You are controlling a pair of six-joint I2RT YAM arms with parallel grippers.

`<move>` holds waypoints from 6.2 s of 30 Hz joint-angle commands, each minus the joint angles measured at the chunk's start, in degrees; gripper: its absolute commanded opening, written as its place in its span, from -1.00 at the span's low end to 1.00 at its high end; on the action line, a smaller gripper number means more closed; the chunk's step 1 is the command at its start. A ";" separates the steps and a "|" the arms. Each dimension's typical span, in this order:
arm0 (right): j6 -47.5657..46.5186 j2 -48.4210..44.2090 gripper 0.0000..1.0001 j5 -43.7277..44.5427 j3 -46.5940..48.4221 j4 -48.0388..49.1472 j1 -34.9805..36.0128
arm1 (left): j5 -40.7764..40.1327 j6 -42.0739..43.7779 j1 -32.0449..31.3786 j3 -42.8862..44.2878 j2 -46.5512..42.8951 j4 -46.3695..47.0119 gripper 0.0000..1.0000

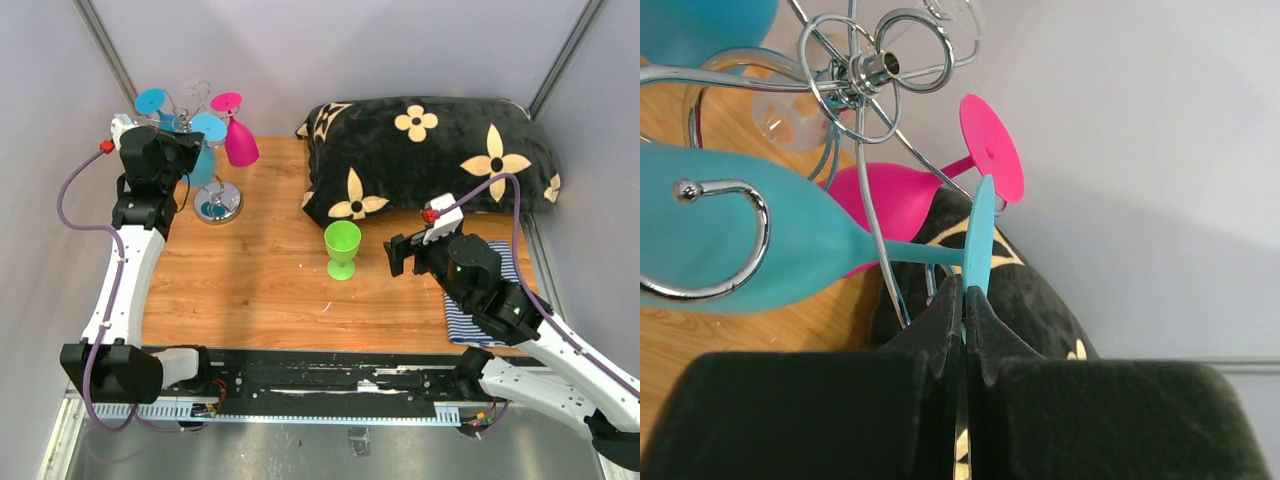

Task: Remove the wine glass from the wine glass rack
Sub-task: Pick up the wine glass from the wine rack.

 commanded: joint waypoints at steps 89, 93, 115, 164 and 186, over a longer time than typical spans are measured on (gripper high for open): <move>0.97 -5.07 0.97 1.50 0.59 -2.33 0.07 | 4.97 -18.34 0.50 -12.91 1.67 33.19 -0.99; 0.93 -4.80 0.97 1.45 0.59 -2.34 0.06 | 3.74 -21.54 0.21 -12.44 2.14 30.00 -0.99; 0.32 -5.50 0.97 1.50 0.00 -2.50 0.05 | -11.91 -28.52 -6.36 -10.21 4.55 27.66 -0.99; 1.65 -7.03 0.96 3.23 -0.49 -3.77 0.07 | 9.51 -17.13 -9.00 1.93 13.93 26.06 -0.99; 2.90 -7.71 0.97 2.48 -0.29 -4.10 0.04 | 11.28 -13.04 -8.99 -4.49 6.66 25.10 -0.99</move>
